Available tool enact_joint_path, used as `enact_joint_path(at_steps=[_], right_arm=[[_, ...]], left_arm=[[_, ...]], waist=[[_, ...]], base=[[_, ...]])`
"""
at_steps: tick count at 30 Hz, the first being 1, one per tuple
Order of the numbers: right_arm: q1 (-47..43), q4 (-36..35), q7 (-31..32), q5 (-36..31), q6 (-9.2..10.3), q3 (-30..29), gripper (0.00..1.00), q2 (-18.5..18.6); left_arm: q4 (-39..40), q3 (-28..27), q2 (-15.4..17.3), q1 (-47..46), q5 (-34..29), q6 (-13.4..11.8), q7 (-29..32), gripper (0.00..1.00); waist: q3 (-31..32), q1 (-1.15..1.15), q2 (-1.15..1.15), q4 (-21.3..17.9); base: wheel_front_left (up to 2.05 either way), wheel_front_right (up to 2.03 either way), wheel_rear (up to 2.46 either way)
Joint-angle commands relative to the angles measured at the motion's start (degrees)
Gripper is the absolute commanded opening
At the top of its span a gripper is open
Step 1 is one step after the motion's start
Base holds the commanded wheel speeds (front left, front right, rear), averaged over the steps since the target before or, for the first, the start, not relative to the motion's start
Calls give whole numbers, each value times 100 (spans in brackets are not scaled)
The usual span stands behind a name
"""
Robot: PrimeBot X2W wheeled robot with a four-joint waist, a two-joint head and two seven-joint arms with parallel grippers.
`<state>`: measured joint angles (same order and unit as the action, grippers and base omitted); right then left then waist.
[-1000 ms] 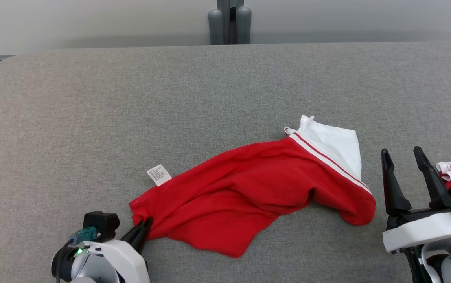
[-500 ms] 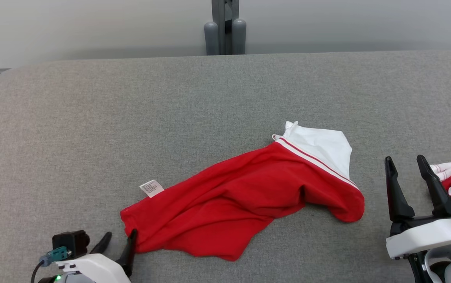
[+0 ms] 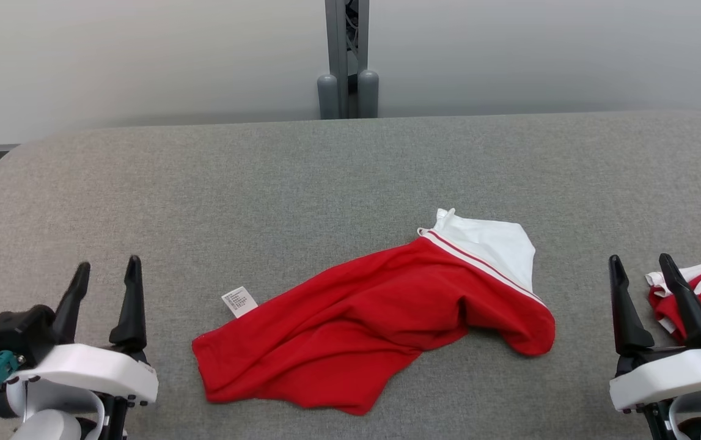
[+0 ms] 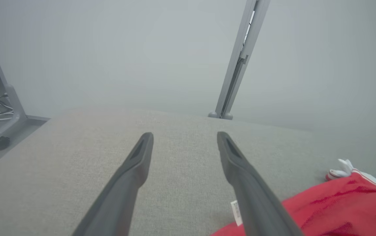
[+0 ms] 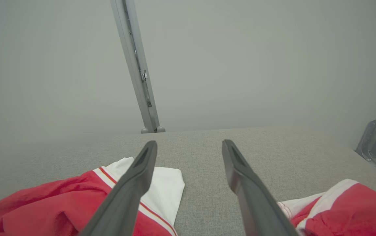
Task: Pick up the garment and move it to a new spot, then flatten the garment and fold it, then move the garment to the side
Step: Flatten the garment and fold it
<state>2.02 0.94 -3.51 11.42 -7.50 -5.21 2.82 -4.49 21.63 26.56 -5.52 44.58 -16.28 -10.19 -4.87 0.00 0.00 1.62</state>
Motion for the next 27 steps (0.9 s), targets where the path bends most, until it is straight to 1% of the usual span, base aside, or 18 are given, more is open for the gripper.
enact_joint_path(at_steps=[1,6,9,14,18,23,27], right_arm=[[19,3,49,-45,2,0,100,23],[118,56,97,-159,2,86,100,23],[123,88,113,-214,2,147,100,23],[-8,125,141,-240,2,235,100,24],[-158,141,156,-182,2,264,100,23],[-291,135,187,-133,2,248,100,24],[-345,93,222,-124,2,237,100,24]], left_arm=[[229,-77,72,-157,-146,-115,-80,100],[698,-122,191,-339,-462,-275,-215,100],[793,-77,251,-296,-622,-335,-267,100],[859,32,307,79,-813,-534,-280,100],[938,104,317,455,-800,-659,-237,100],[1071,194,394,696,-846,-718,-161,100],[1175,274,485,780,-851,-712,-8,100]], waist=[[67,0,0,0],[177,0,0,-31],[247,0,0,-31],[342,0,0,-35],[412,0,0,-28],[465,0,0,0],[476,0,0,12]], base=[[0,0,0],[0,0,0],[0,0,0],[0,0,0],[0,0,0],[0,0,0],[0,0,0]])
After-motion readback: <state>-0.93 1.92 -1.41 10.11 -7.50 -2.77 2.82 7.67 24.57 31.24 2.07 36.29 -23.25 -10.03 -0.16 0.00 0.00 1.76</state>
